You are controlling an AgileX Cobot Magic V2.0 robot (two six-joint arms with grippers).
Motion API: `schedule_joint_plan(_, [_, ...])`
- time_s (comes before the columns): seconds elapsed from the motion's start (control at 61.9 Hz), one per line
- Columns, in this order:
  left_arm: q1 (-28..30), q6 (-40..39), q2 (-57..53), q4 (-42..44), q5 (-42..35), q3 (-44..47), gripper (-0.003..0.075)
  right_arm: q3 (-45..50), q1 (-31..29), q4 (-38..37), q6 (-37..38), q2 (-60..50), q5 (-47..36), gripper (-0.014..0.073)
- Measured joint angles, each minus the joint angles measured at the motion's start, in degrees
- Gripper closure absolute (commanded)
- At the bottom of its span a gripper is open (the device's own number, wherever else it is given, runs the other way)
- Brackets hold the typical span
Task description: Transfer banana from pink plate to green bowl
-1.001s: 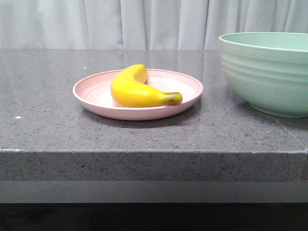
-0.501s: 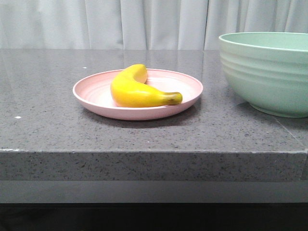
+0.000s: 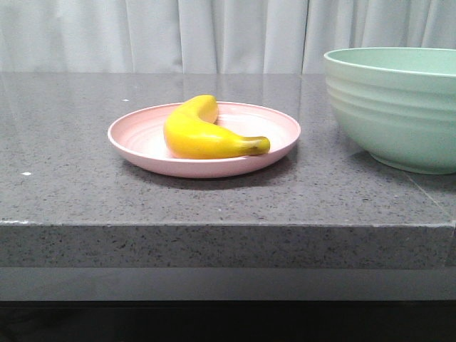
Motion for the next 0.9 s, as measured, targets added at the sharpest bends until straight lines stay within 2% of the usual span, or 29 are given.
schedule_joint_plan(0.048, [0.00,0.00,0.49,0.00,0.00,0.00,0.0208,0.00,0.00,-0.09,0.00,0.00,0.00,0.0066])
schedule_joint_plan(0.113, [0.00,0.00,1.33,0.00,0.00,0.00,0.0206,0.00,0.00,-0.22,0.00,0.00,0.09,0.0029])
schedule_joint_plan(0.372, [0.00,0.00,4.39,-0.25,0.00,-0.11,0.0206,0.71,0.00,-0.22,0.00,0.00,0.76,0.0036])
schedule_joint_plan(0.565, [-1.22,1.23,7.88,-5.01,0.00,-3.04,0.0206,0.71,0.00,-0.22,0.00,0.00,0.99,0.0036])
schedule_joint_plan(0.905, [-14.19,4.52,16.43,-8.00,-1.42,-8.97,0.0206,0.71,0.00,-0.22,0.00,0.00,0.99,0.0036])
